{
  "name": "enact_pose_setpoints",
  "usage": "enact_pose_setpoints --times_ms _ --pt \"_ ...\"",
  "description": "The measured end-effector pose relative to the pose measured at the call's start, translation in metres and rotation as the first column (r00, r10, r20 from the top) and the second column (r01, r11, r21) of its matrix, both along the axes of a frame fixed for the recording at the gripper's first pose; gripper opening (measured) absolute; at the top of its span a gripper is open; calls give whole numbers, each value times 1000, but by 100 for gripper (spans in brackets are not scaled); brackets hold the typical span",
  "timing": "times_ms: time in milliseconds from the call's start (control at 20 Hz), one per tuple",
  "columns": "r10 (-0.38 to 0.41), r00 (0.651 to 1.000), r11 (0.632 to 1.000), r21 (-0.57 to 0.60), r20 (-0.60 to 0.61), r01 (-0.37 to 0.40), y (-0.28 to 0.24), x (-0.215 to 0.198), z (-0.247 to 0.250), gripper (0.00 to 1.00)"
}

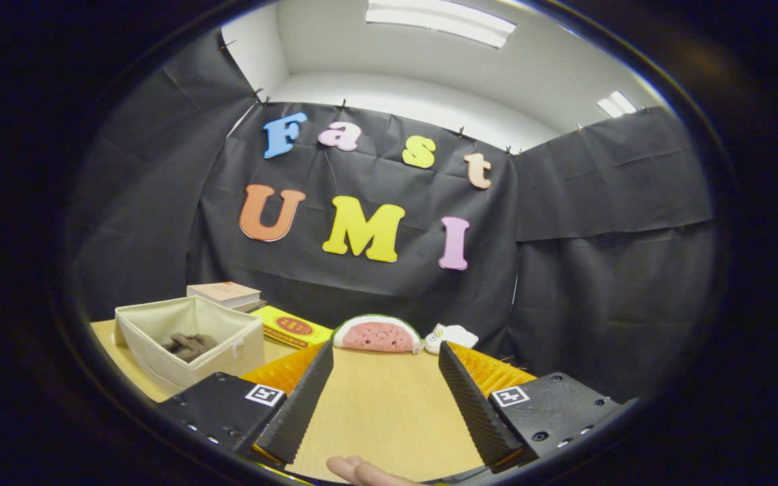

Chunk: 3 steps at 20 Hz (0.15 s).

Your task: Open the storage box then place both shoes into the box .Put the left shoe in first, then the right shoe, with the right side of both shoes facing outward in a uniform manner.

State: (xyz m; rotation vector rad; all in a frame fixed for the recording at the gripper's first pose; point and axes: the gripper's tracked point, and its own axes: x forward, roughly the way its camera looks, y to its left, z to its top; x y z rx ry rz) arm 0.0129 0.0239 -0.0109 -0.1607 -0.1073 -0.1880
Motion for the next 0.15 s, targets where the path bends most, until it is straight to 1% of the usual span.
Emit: enact_pose_setpoints --times_ms 150 --pt "9 1000 1000 19 -9 -9 0 4 -3 95"
